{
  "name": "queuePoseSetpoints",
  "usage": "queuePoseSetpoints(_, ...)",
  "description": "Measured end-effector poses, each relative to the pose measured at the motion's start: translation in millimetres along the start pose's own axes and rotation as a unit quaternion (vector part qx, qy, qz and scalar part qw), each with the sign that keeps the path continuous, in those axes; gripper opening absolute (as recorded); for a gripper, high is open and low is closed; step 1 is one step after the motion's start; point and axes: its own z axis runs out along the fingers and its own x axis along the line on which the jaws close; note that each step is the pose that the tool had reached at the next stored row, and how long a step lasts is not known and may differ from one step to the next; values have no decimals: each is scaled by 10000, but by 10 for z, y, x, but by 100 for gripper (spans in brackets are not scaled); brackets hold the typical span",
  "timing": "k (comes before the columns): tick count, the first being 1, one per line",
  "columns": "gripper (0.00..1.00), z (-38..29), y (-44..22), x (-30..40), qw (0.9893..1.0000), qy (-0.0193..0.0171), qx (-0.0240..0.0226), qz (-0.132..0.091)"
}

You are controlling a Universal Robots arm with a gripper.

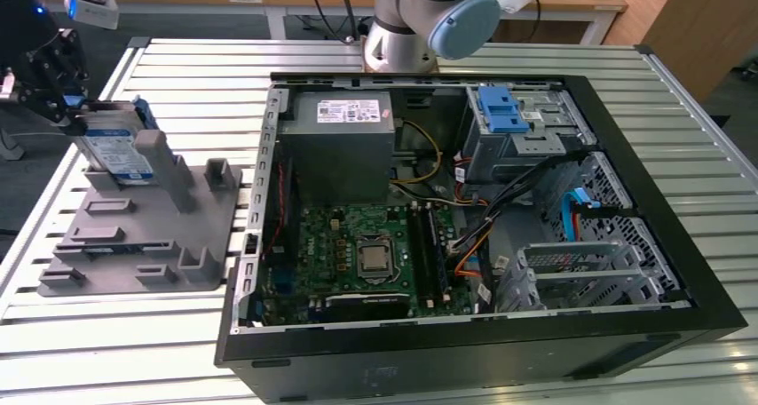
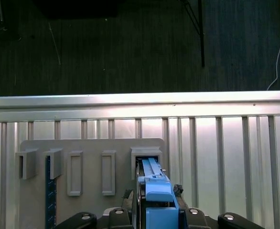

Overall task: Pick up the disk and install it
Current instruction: 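Pick up the disk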

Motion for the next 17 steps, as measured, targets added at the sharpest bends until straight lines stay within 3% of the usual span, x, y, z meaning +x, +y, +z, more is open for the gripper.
queuePoseSetpoints(1, 44, 0, 0, 0, 10000, 0, 0, 0)
queuePoseSetpoints(2, 37, 0, 0, 0, 10000, 0, 0, 0)
queuePoseSetpoints(13, 37, 1, 0, 0, 10000, -1, 1, 0)
queuePoseSetpoints(17, 37, -28, 1, -1, 10000, 0, 0, 0)
